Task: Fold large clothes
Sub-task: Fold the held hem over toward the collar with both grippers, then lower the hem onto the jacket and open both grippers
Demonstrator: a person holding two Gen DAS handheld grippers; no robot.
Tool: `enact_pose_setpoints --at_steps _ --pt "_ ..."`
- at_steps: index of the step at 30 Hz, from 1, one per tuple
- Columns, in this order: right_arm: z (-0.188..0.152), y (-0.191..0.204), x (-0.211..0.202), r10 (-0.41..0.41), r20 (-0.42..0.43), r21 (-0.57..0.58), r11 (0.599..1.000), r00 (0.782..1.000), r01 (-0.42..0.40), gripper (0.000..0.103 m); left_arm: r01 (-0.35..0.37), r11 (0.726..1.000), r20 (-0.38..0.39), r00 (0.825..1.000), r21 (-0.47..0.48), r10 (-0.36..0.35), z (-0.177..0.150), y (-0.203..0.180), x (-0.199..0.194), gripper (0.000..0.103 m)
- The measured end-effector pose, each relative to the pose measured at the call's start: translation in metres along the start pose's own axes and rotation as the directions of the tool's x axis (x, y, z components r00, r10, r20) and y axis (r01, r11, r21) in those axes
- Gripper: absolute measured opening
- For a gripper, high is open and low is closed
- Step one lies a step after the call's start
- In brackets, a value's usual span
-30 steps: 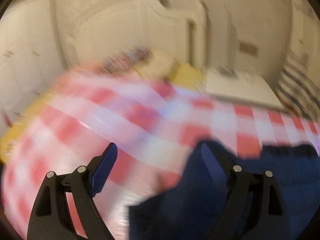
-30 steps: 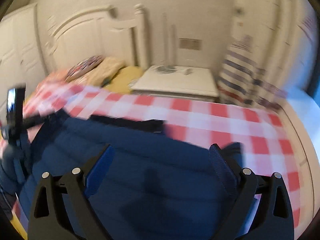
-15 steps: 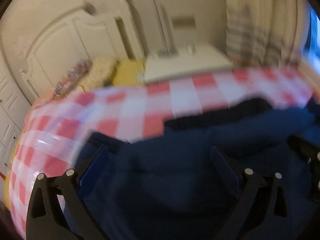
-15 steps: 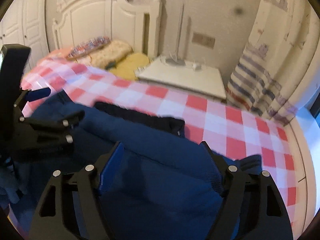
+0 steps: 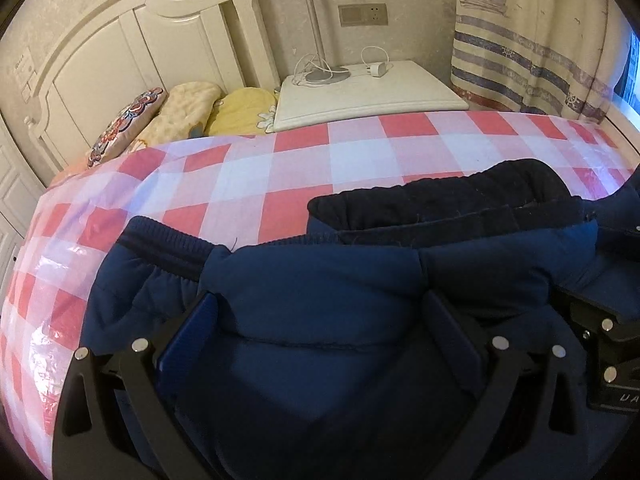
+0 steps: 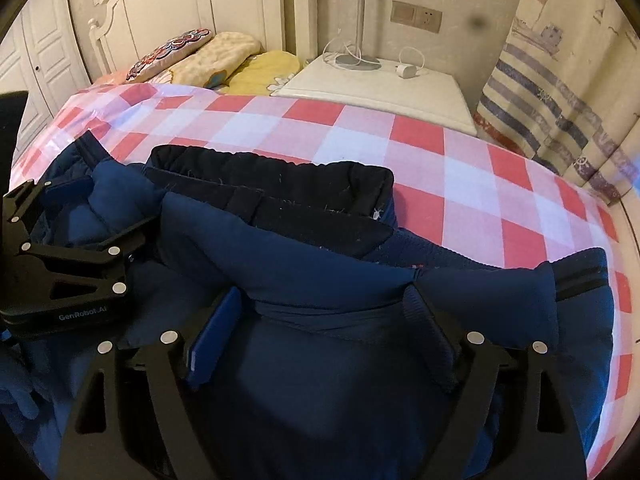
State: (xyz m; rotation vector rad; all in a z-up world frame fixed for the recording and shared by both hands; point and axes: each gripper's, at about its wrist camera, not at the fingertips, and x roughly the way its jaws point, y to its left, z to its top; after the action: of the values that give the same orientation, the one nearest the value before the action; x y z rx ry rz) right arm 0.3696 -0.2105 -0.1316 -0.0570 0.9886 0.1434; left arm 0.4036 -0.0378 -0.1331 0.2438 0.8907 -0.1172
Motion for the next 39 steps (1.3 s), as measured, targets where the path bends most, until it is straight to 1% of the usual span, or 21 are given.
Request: enact_pose_setpoints --at_steps 4,6,8,11,12,13,15,16,17,18,19,22,23,24,27,28,30,32,35,38,39 --pt "0.001 -0.006 0.001 0.034 0.001 0.030 0.999 0.999 -0.034 0.083 0.045 0.998 -0.011 0.999 -0.034 -0.045 0.001 0.007 0.003 0.101" --pt "0.001 -0.011 0.001 0.073 0.006 0.059 0.996 0.997 -0.074 0.086 0.059 0.997 -0.009 0.998 -0.045 -0.059 0.001 0.009 0.003 0.101" --pt "0.001 -0.016 -0.002 0.113 0.016 0.082 0.990 0.994 -0.114 0.089 0.053 0.998 -0.012 0.998 -0.041 -0.054 0.001 0.008 0.002 0.101" --pt "0.001 -0.028 -0.013 0.144 0.043 0.149 0.978 0.989 -0.149 0.086 0.049 0.998 -0.033 0.998 -0.028 -0.050 0.003 0.009 -0.001 0.101" --pt "0.000 -0.035 -0.024 0.109 0.070 0.182 0.976 0.992 -0.120 0.086 0.028 0.999 -0.038 0.999 -0.025 -0.029 0.004 0.012 -0.005 0.101" --pt "-0.001 -0.039 -0.032 0.069 0.088 0.200 0.976 0.994 -0.085 0.086 -0.022 1.000 -0.011 1.000 -0.011 0.021 0.005 0.016 -0.016 0.101" --pt "-0.004 -0.051 -0.057 -0.027 0.142 0.225 0.974 0.990 -0.006 0.090 -0.069 0.998 0.082 0.994 0.006 0.068 0.006 0.026 -0.038 0.101" --pt "-0.007 -0.059 -0.073 -0.088 0.175 0.229 0.972 0.981 0.047 0.091 -0.090 0.996 0.124 0.988 0.009 0.088 0.006 0.033 -0.047 0.101" --pt "-0.008 -0.065 -0.079 -0.120 0.177 0.229 0.970 0.977 0.078 0.091 -0.124 0.992 0.149 0.981 0.004 0.122 0.008 0.043 -0.054 0.101" --pt "-0.009 -0.072 -0.082 -0.147 0.159 0.224 0.968 0.976 0.109 0.092 -0.140 0.990 0.145 0.980 -0.001 0.139 0.009 0.050 -0.054 0.101" --pt "-0.010 -0.078 -0.079 -0.157 0.135 0.216 0.968 0.978 0.126 0.092 -0.140 0.990 0.116 0.983 -0.006 0.139 0.009 0.060 -0.048 0.101" --pt "-0.023 -0.085 -0.054 -0.157 0.057 0.183 0.972 0.986 0.145 0.093 -0.137 0.990 0.036 0.990 -0.015 0.138 0.001 0.072 -0.020 0.101" --pt "-0.029 -0.087 -0.040 -0.154 0.026 0.183 0.972 0.988 0.147 0.094 -0.117 0.993 -0.025 0.993 -0.030 0.116 -0.003 0.077 -0.003 0.101" --pt "-0.034 -0.091 -0.031 -0.130 0.017 0.207 0.971 0.991 0.123 0.096 -0.087 0.995 -0.054 0.995 -0.052 0.084 -0.004 0.080 0.004 0.101" --pt "-0.035 -0.094 -0.028 -0.110 0.032 0.228 0.968 0.993 0.100 0.097 -0.024 0.990 -0.071 0.997 -0.137 0.015 -0.003 0.099 0.010 0.101" --pt "-0.036 -0.095 -0.027 -0.097 0.034 0.234 0.968 0.995 0.086 0.099 0.018 0.985 -0.084 0.996 -0.169 -0.032 -0.004 0.106 0.014 0.101" --pt "-0.039 -0.100 -0.027 -0.068 0.040 0.252 0.966 0.997 0.056 0.099 0.072 0.970 -0.090 0.991 -0.233 -0.095 -0.007 0.119 0.018 0.101" --pt "-0.040 -0.106 -0.027 -0.032 0.052 0.278 0.961 0.998 0.016 0.099 0.104 0.951 -0.093 0.986 -0.291 -0.137 -0.010 0.129 0.023 0.101" --pt "-0.041 -0.109 -0.027 -0.012 0.062 0.295 0.955 0.998 -0.007 0.099 0.099 0.937 -0.084 0.987 -0.336 -0.135 -0.015 0.135 0.023 0.101" --pt "-0.041 -0.107 -0.028 -0.019 0.061 0.292 0.956 0.998 0.000 0.099 0.042 0.941 -0.041 0.997 -0.335 -0.059 -0.016 0.132 0.013 0.101" --pt "-0.040 -0.104 -0.028 -0.037 0.053 0.283 0.959 0.998 0.020 0.099 0.013 0.944 -0.023 0.999 -0.330 -0.021 -0.016 0.131 0.007 0.101"
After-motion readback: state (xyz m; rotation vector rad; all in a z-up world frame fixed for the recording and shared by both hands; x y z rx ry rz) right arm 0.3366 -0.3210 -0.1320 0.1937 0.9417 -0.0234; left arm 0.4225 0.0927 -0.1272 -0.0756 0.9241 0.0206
